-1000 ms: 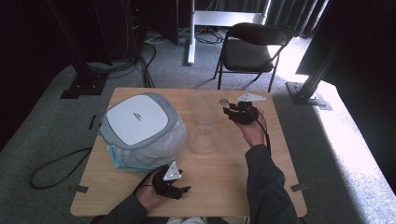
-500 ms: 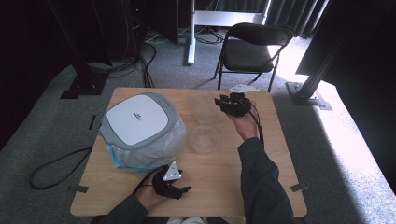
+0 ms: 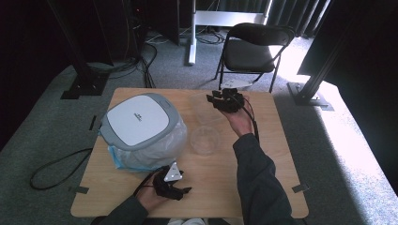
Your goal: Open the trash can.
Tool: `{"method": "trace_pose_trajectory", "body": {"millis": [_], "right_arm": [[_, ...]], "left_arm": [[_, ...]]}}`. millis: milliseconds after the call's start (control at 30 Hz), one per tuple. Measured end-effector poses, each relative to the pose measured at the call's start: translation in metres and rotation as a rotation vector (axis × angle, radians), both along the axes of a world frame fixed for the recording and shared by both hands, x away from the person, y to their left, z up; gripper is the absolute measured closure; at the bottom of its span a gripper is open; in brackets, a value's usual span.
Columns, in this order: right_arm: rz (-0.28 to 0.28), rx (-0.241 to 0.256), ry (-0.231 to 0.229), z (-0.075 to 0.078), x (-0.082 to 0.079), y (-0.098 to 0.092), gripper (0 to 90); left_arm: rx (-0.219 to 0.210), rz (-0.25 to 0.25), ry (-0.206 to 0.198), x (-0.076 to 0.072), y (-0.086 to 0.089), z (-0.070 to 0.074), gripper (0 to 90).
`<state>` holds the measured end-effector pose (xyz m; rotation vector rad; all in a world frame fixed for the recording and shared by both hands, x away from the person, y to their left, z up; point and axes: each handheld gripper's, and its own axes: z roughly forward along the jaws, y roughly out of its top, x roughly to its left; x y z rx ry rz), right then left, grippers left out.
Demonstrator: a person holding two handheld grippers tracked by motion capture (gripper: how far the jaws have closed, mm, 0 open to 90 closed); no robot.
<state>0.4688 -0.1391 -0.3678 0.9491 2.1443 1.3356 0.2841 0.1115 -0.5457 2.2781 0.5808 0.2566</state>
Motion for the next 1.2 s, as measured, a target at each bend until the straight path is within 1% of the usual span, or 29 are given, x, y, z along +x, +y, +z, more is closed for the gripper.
{"method": "trace_pose_trajectory", "body": {"millis": [33, 233, 267, 400, 433, 533, 600, 633, 700, 733, 900, 1000, 1100, 1200], "right_arm": [[0.003, 0.000, -0.004, 0.001, 0.002, 0.004, 64.7], [0.018, 0.025, -0.002, 0.003, 0.006, 0.010, 70.9], [0.022, 0.023, -0.001, 0.003, 0.007, 0.012, 71.7], [0.036, 0.015, -0.004, 0.005, 0.006, 0.017, 75.2], [0.047, 0.023, 0.000, 0.005, 0.005, 0.019, 77.8], [0.058, 0.035, 0.006, 0.006, 0.005, 0.021, 81.2], [0.060, 0.033, 0.005, 0.006, 0.005, 0.021, 82.4], [0.070, 0.034, 0.006, 0.007, 0.004, 0.023, 85.4], [0.081, 0.029, 0.003, 0.008, 0.003, 0.025, 88.3], [0.085, 0.022, 0.001, 0.009, 0.002, 0.027, 89.5], [0.107, 0.001, -0.015, 0.014, 0.000, 0.036, 89.9], [0.125, 0.009, -0.025, 0.020, -0.002, 0.042, 89.9], [0.144, 0.007, -0.042, 0.024, -0.006, 0.048, 89.9], [0.156, 0.009, -0.041, 0.027, -0.006, 0.054, 89.8]], "left_arm": [[0.000, 0.000, 0.000, 0.000, 0.000, 0.000, 28.9], [0.002, -0.003, -0.005, 0.000, 0.000, 0.000, 29.0], [0.004, -0.004, -0.004, 0.000, 0.000, 0.000, 29.0], [0.004, -0.003, -0.004, 0.000, 0.000, 0.000, 28.9], [0.004, -0.003, -0.004, 0.000, 0.000, 0.000, 28.9], [0.004, -0.003, -0.003, 0.000, 0.000, 0.000, 28.9], [0.003, -0.002, -0.003, 0.000, 0.000, 0.000, 28.9], [0.005, -0.007, -0.006, 0.001, 0.000, 0.000, 28.9], [0.005, -0.007, -0.006, 0.001, 0.000, 0.000, 28.9], [0.000, -0.001, 0.002, 0.000, 0.000, 0.000, 28.9], [0.001, -0.005, -0.003, 0.000, 0.000, 0.000, 28.9], [0.008, -0.009, -0.003, 0.001, 0.001, 0.001, 28.9], [0.006, -0.008, -0.002, 0.000, 0.000, 0.000, 28.9], [0.006, -0.008, -0.002, 0.001, 0.000, 0.000, 29.0]]}}
